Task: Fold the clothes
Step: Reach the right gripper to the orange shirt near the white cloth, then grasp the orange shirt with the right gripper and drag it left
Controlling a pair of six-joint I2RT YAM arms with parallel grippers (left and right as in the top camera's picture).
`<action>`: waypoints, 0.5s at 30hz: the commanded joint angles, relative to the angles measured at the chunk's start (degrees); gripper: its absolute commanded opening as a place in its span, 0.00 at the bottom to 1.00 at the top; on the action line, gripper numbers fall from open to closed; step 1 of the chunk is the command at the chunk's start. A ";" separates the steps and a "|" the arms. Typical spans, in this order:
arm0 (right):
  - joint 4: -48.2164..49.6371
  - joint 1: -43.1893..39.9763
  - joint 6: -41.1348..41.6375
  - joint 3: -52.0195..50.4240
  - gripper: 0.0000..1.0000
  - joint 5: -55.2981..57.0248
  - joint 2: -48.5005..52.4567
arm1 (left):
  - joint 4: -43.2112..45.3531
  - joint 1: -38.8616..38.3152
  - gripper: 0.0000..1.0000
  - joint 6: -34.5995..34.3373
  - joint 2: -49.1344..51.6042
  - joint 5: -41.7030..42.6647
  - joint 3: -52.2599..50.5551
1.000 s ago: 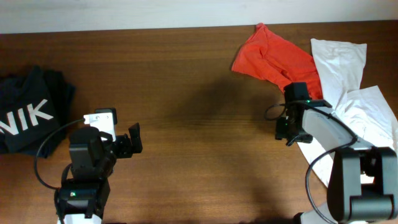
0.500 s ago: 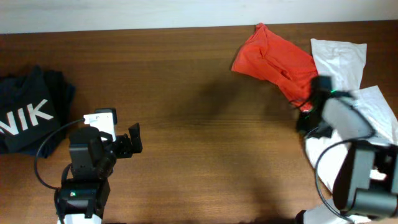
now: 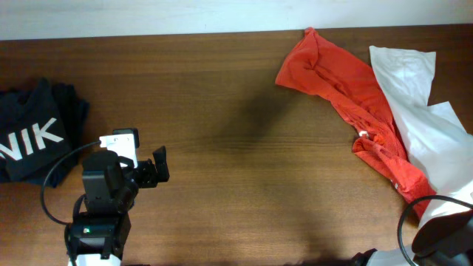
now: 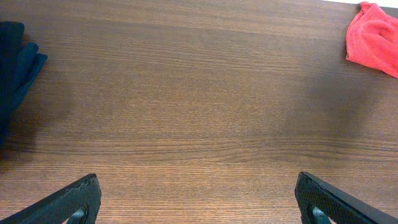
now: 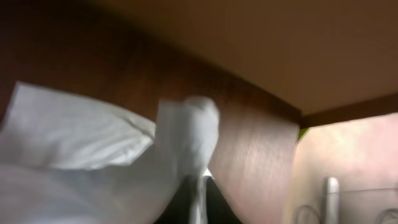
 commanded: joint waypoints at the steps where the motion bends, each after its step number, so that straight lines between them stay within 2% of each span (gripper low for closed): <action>1: 0.24 2.40 -2.38 1.16 0.61 -11.21 -1.03 | 0.13 -0.28 0.99 -0.11 -0.09 0.66 1.11; 2: -0.26 3.45 -4.48 1.16 0.66 -13.81 -1.03 | 0.11 -0.28 0.99 -0.11 -0.09 0.66 1.11; 6: -8.09 9.18 -14.38 1.09 0.64 -26.80 -0.92 | 0.09 -0.28 0.99 -0.11 -0.09 0.66 1.11; 9: -13.66 13.97 -16.09 -1.07 0.64 -26.25 -0.37 | -0.28 -0.28 0.99 -0.11 -0.09 0.66 1.11; 15: -9.88 16.98 -18.25 -18.21 0.73 -25.03 0.20 | -0.79 -0.28 0.99 -0.11 -0.09 0.66 1.11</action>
